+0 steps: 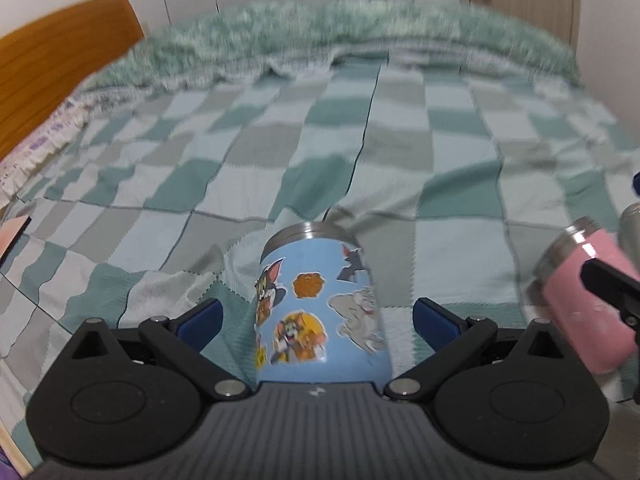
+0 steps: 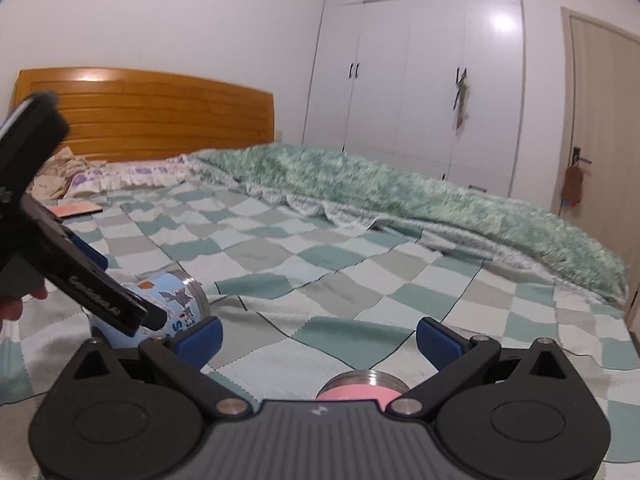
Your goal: Flip cup upright
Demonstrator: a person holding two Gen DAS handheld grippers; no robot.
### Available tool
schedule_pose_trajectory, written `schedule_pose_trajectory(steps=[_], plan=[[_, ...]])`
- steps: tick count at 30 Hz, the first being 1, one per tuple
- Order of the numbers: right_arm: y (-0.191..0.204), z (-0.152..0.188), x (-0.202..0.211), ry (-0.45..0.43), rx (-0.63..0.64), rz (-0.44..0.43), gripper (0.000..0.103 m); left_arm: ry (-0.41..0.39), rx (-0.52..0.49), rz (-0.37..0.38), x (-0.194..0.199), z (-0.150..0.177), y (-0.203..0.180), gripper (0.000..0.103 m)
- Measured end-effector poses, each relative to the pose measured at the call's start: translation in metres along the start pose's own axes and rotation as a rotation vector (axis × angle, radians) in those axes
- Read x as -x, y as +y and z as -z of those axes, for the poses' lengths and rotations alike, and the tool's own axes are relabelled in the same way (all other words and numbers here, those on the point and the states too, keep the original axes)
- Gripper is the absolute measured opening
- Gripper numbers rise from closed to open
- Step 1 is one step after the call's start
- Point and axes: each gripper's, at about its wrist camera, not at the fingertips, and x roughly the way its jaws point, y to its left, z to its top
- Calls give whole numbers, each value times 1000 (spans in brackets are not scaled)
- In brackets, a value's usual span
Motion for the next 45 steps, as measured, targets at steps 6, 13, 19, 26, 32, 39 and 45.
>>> schedule_pose_trajectory(steps=[6,13,19,26,32,39,45], plan=[[-3,-2,-26,59,9,-18,103,165,24,33,-39,-15,7,102],[-1,3,-33,82,21,-31,103,257,1,33,-55,-10,1,86],[-2,3,-26,80,12,-18,103,220,-17,61,-42,-2,1,86],[8,1,7,76,-1,-3,103,184,-13,121,-8,13,2,86],[28,2,54,72,-9,16,103,150,-16,178,40,36,0,86],[49,12,112,85,-25,53,103,129,-21,271,86,75,-13,86],[58,33,149,116,-37,93,103,142,-32,336,99,111,-35,86]])
